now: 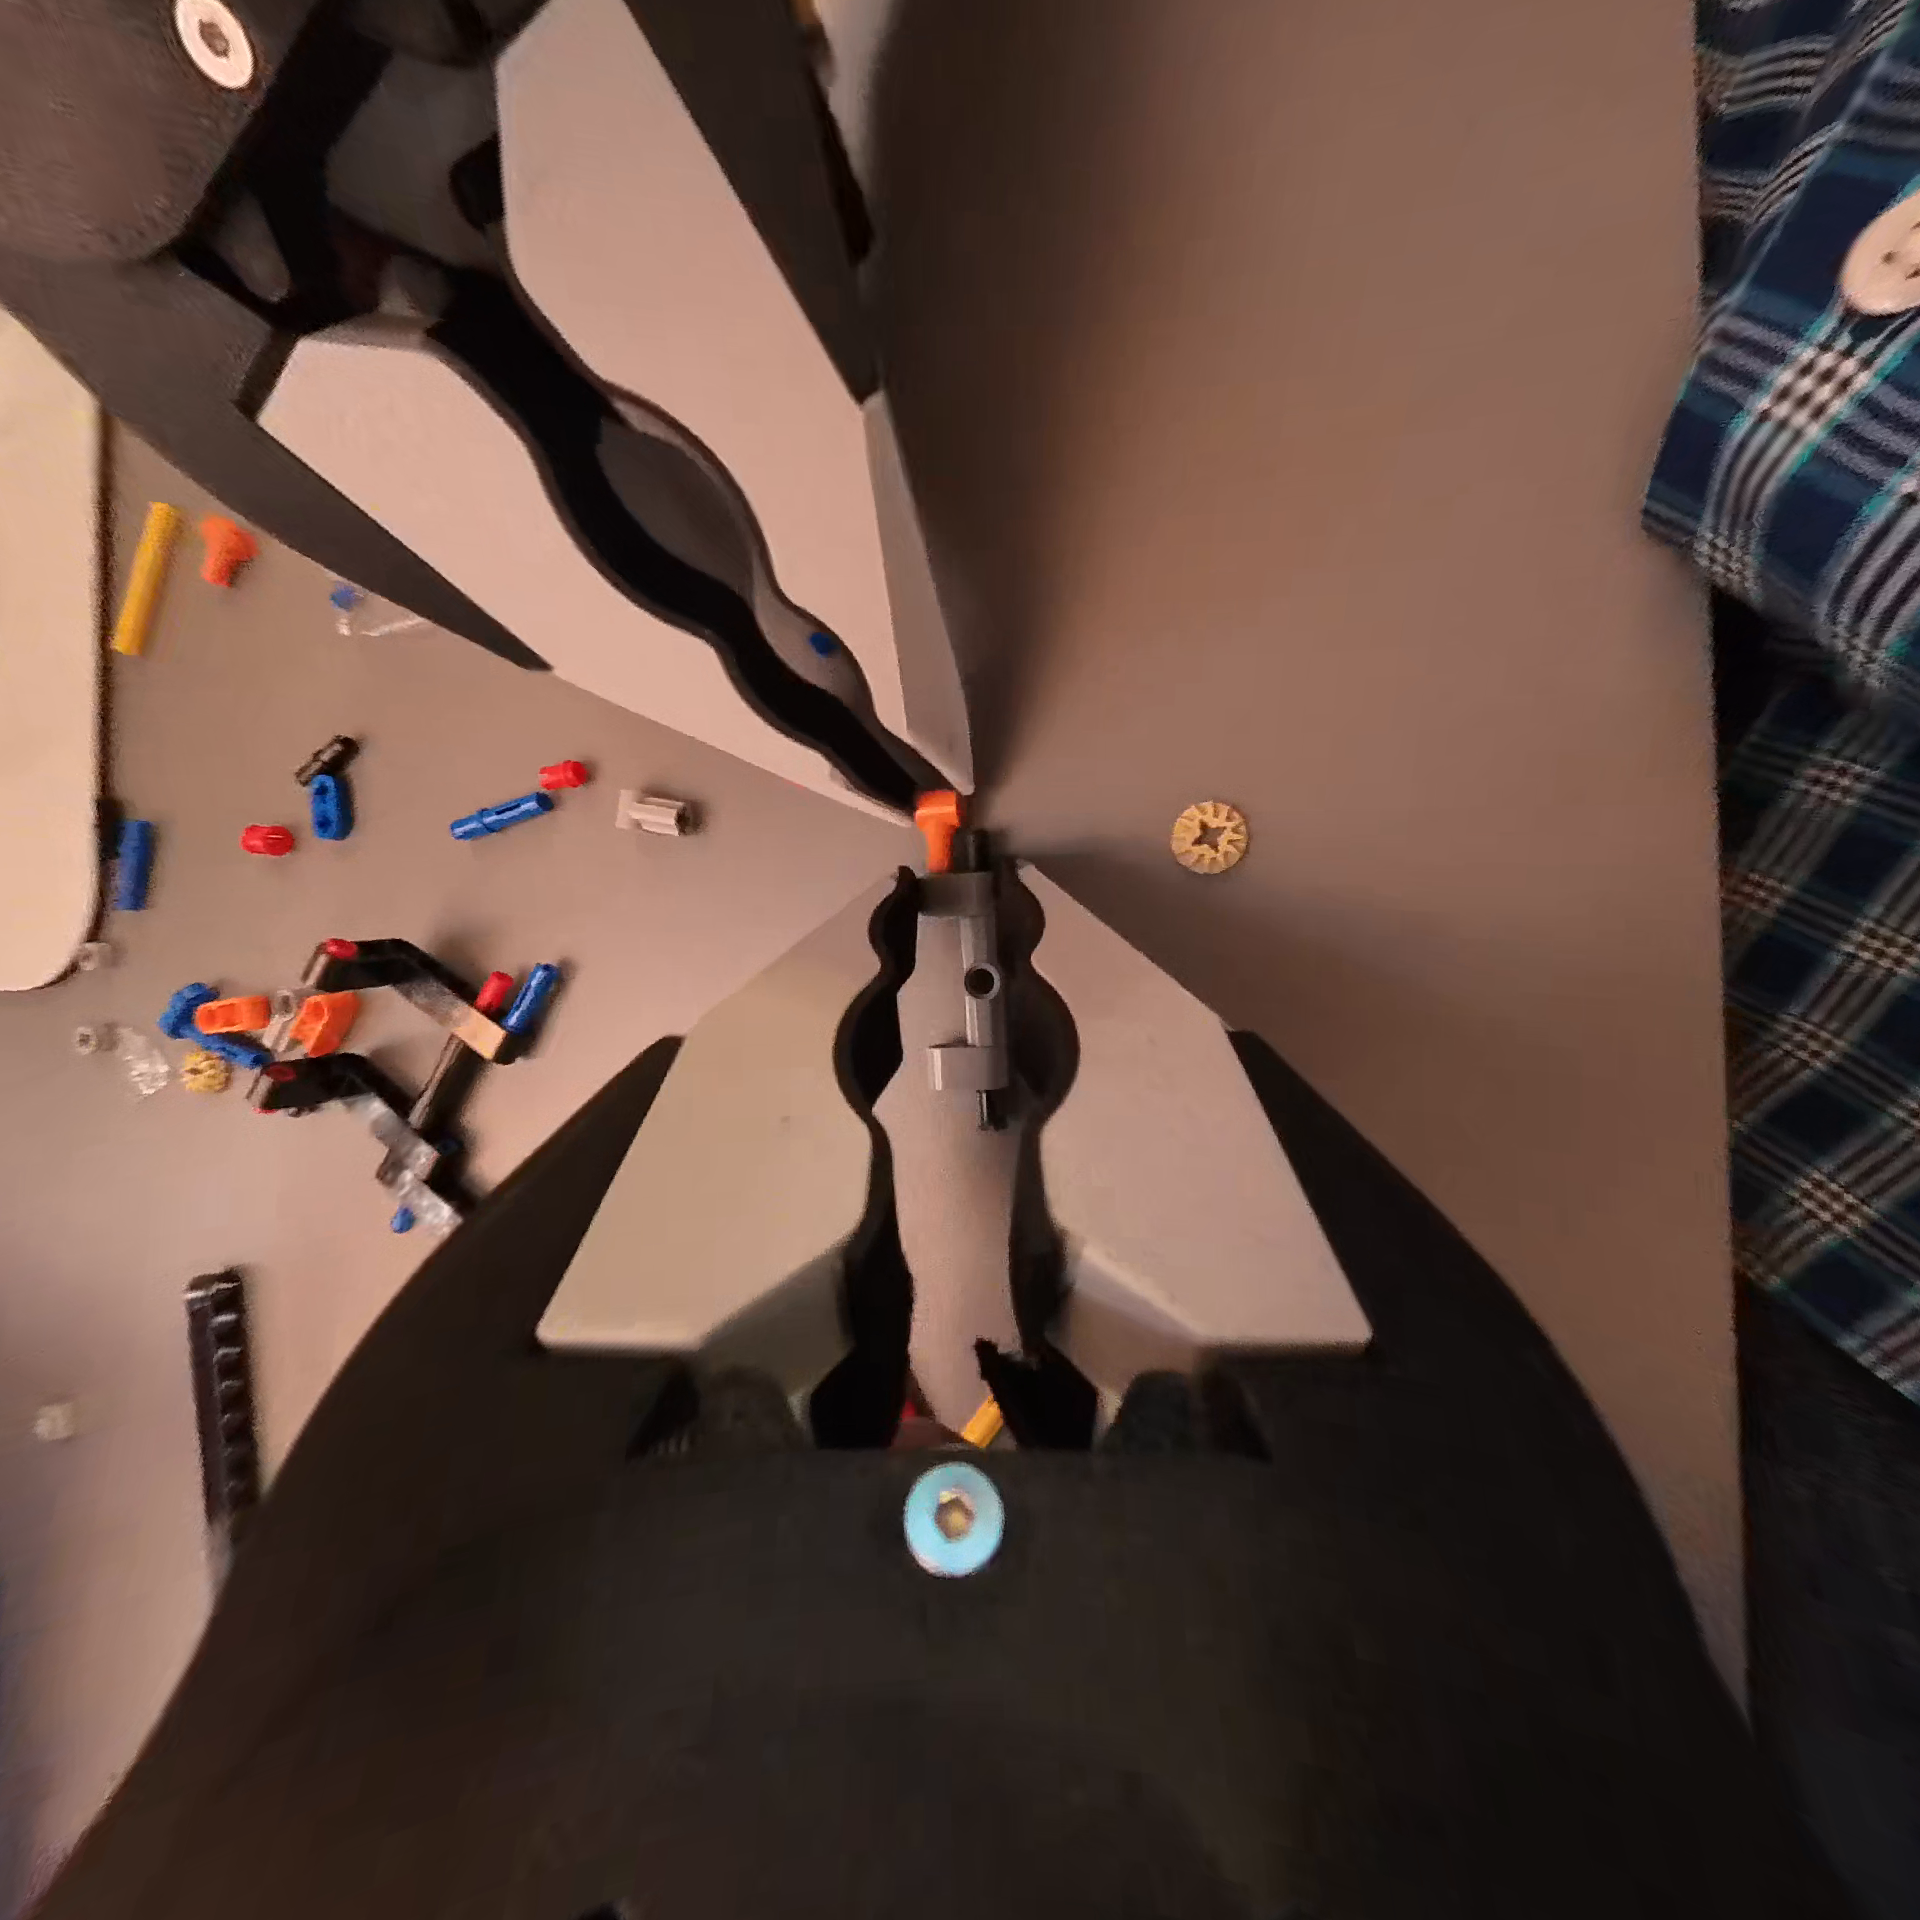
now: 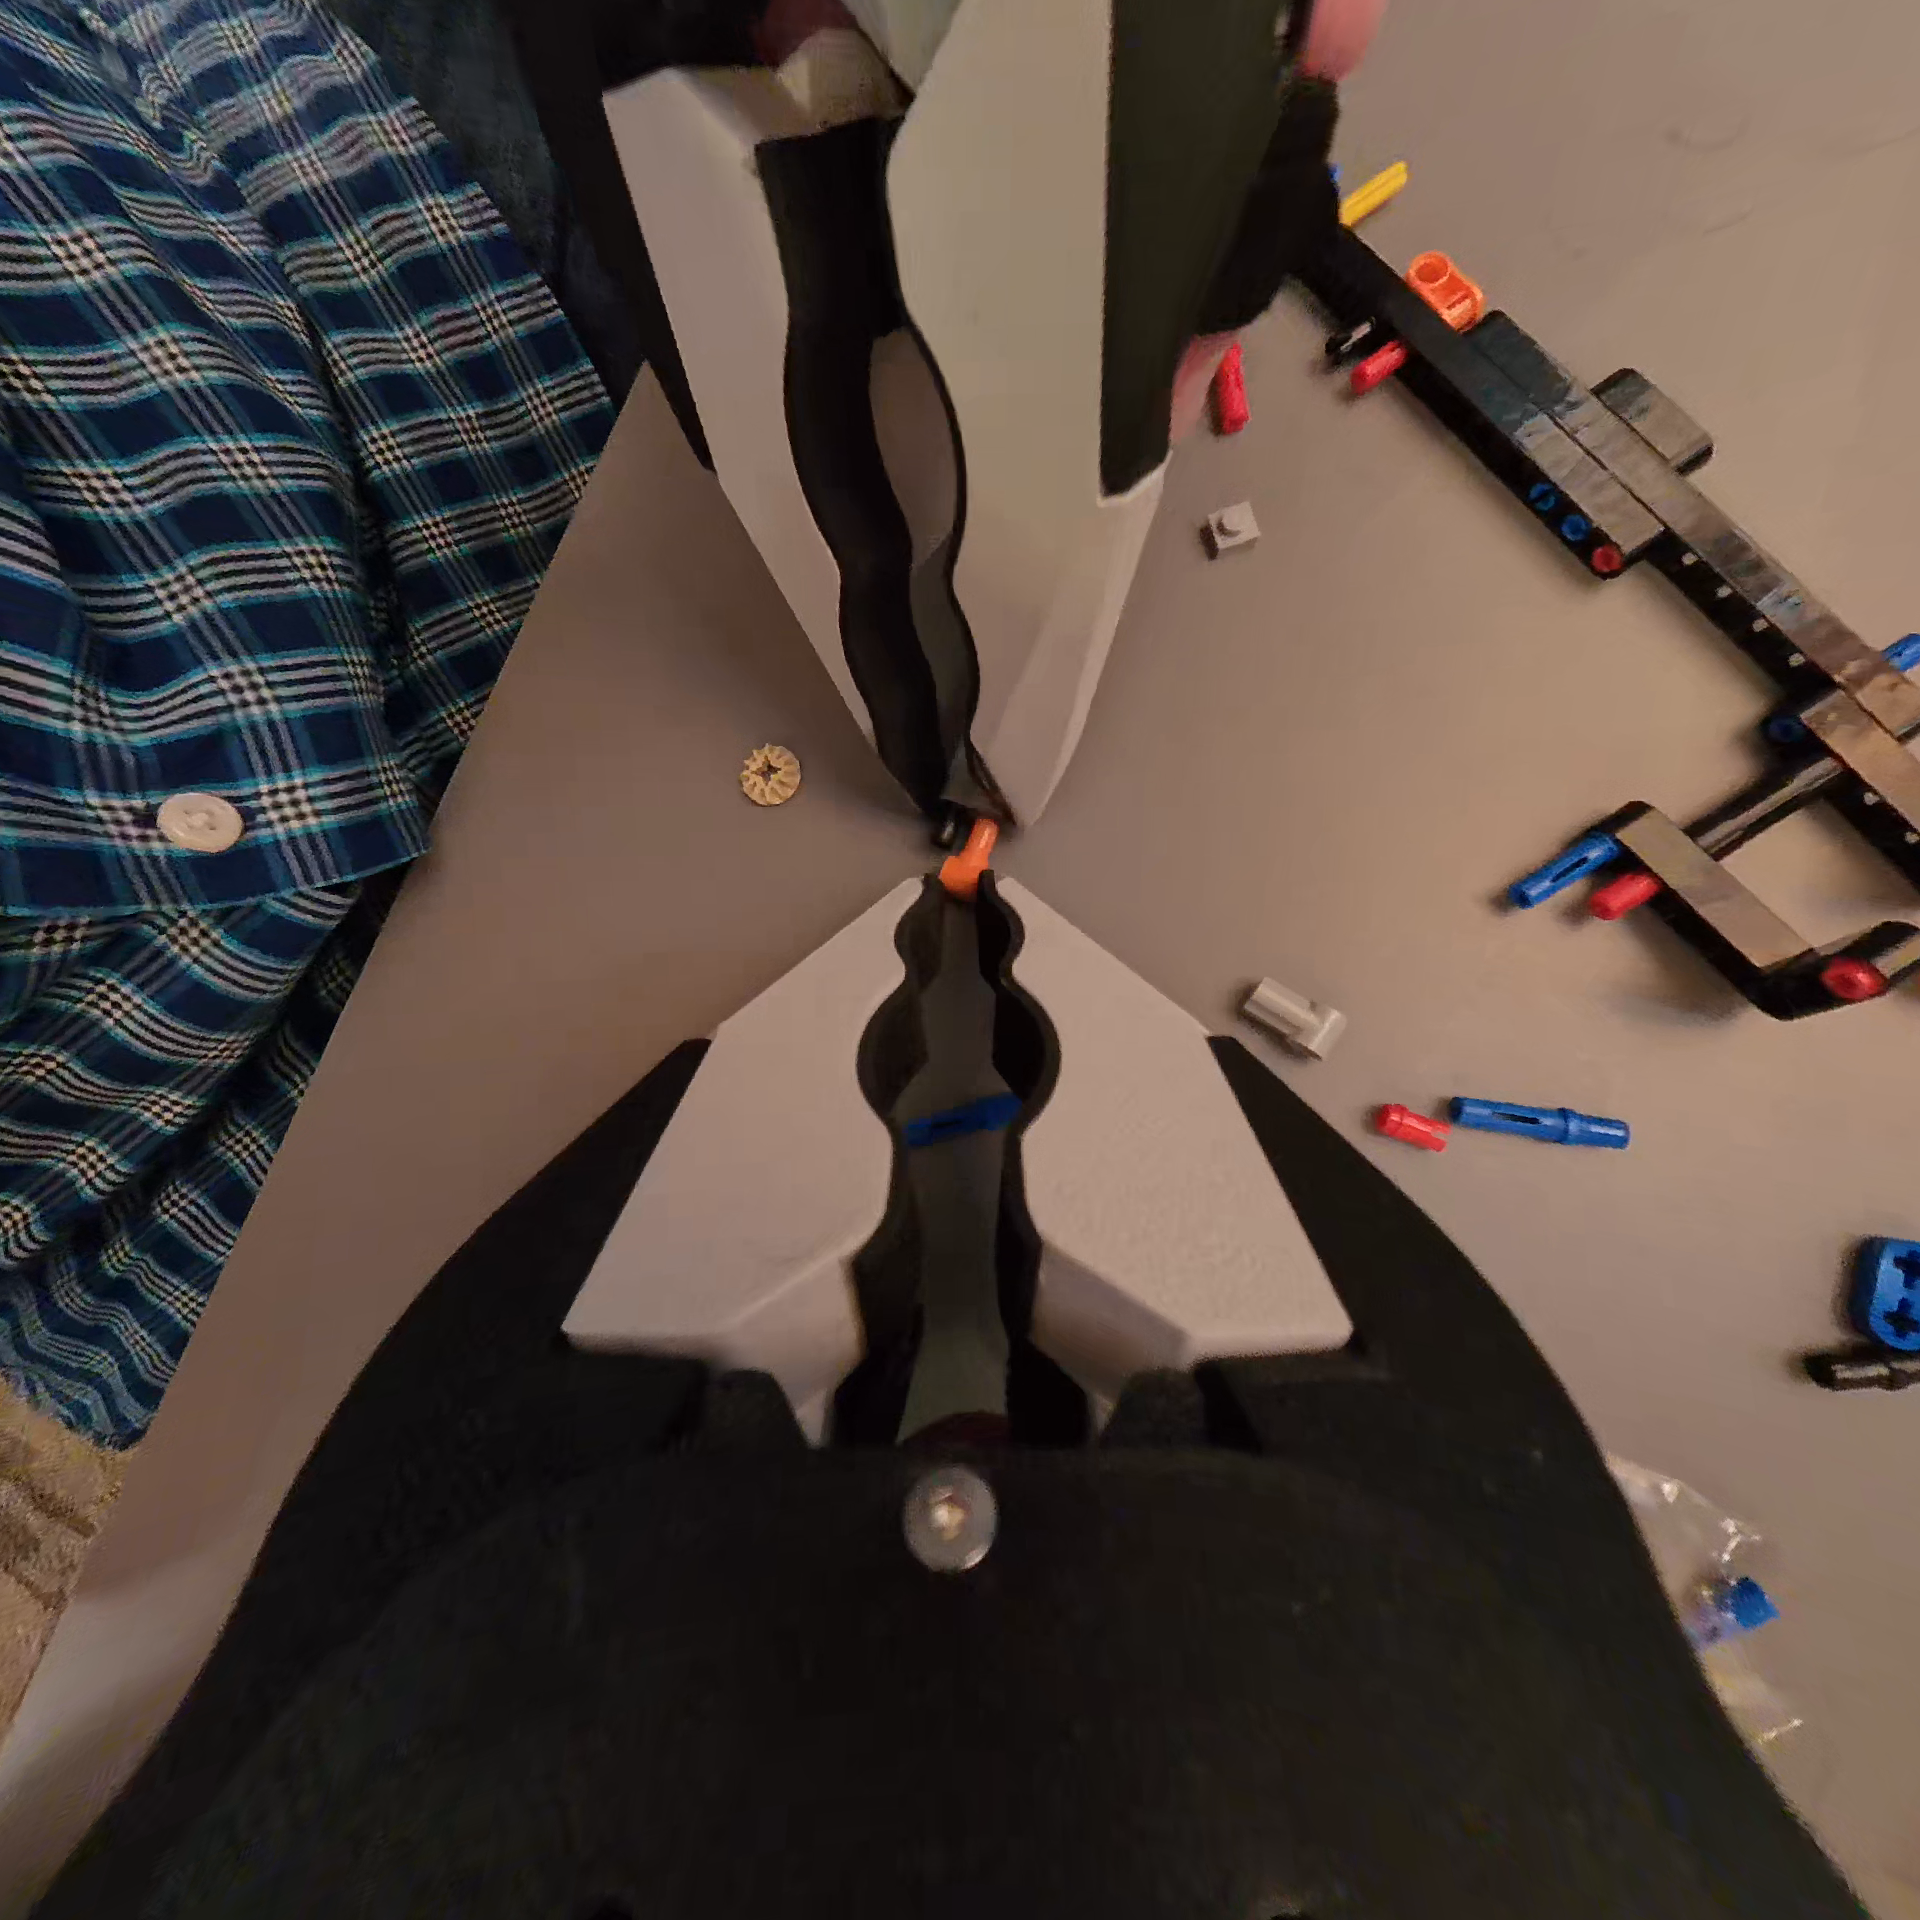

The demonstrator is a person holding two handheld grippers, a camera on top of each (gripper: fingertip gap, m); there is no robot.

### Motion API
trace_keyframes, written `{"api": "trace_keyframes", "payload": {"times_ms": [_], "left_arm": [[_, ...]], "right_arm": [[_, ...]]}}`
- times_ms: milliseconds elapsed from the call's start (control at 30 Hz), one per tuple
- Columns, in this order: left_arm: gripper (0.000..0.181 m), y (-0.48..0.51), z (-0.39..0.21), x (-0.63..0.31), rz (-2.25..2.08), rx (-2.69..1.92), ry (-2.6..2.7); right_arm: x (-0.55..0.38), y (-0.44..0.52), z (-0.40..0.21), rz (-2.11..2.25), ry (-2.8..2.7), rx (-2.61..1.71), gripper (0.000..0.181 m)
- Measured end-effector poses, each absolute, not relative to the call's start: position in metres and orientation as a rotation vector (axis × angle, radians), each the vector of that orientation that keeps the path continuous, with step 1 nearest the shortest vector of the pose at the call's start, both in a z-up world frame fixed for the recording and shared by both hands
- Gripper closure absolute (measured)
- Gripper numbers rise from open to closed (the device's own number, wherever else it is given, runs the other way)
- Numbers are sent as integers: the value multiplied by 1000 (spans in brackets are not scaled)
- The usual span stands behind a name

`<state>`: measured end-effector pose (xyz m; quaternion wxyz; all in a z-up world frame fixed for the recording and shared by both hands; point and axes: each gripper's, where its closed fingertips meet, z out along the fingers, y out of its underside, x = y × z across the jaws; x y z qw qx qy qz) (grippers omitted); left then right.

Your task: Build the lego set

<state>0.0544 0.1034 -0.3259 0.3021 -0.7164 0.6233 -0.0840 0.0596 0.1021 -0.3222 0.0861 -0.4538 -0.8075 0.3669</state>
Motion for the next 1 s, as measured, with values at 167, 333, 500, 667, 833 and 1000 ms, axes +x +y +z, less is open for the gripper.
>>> {"api": "trace_keyframes", "payload": {"times_ms": [167,333,500,667,833,1000], "left_arm": [[169,104,-324,56,-175,-1867,1574],[169,102,-321,58,-192,-1877,1522],[169,103,-325,57,-186,-1911,1527],[169,103,-326,57,-178,-1934,1527],[169,103,-326,57,-167,-1934,1533],[169,107,-319,56,-135,-1911,1526]], "right_arm": [[59,105,-313,1088,-2373,-1336,177],[61,103,-320,941,-2426,-1275,177],[61,101,-324,864,-2457,-1271,178],[60,107,-324,898,-2408,-1371,167],[60,110,-321,915,-2323,-1389,169],[64,108,-308,1075,-2212,-1435,177]]}}
